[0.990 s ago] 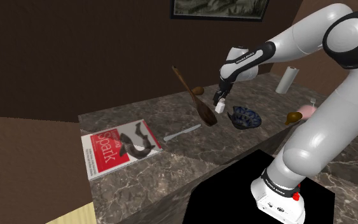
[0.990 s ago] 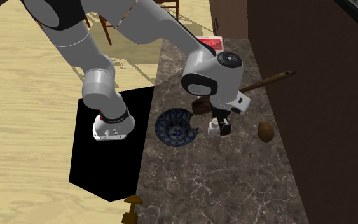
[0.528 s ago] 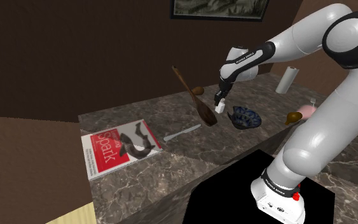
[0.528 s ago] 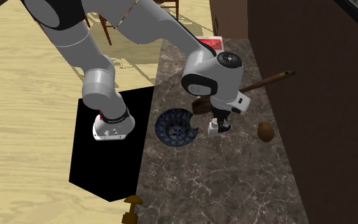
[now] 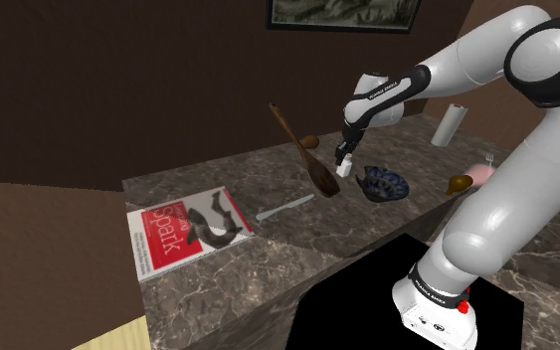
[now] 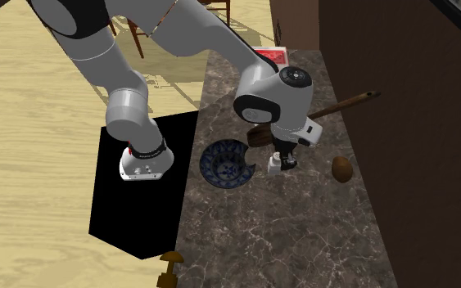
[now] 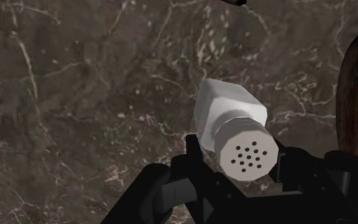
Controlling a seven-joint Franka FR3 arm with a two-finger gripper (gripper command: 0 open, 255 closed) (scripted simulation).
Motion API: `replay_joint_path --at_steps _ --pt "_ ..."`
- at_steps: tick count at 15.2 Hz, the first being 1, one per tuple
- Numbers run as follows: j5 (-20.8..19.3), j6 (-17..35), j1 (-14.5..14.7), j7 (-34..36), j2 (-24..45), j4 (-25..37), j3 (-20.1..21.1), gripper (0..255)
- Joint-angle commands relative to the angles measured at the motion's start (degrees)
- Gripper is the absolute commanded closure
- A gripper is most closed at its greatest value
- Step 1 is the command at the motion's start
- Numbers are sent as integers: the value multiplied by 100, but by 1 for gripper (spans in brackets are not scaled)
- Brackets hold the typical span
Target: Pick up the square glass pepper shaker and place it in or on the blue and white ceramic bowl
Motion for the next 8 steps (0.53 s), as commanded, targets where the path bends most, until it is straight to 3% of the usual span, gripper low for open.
replay_joint_path --at_steps 1,8 --pt "-32 -84 -4 25 -59 25 6 255" --pt "-198 -668 -29 153 -430 259 58 255"
